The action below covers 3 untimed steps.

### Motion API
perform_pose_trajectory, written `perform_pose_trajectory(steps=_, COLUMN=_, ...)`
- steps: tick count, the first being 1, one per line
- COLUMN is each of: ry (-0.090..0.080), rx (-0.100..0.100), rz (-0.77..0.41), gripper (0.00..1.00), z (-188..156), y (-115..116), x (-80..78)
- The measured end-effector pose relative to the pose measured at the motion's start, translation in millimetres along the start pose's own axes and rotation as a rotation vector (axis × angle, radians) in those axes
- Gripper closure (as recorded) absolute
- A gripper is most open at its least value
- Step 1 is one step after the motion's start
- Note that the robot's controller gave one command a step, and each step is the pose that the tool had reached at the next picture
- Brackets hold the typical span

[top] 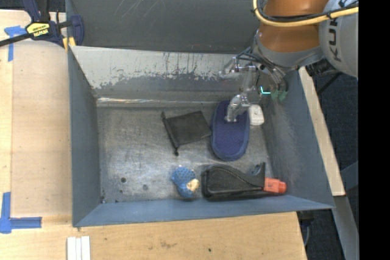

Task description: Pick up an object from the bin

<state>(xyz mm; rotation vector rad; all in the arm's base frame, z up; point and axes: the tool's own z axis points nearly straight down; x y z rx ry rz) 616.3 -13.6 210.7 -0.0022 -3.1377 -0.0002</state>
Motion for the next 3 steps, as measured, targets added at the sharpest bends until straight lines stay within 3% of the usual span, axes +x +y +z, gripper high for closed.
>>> perform_pose_trajectory(steps=1, ry=-0.006, rx=-0.003, rz=-0.164, gripper=0.00, z=131, y=13, x=14.4)
perform_pose_trajectory(steps=2, ry=-0.012, rx=0.000, rz=-0.164, gripper=1.00, z=128, y=12, x=12.7)
perform_pose_trajectory(steps=3, ry=-0.017, rx=0.003, rz=-0.443, gripper=1.00, z=-53, y=28, x=12.8)
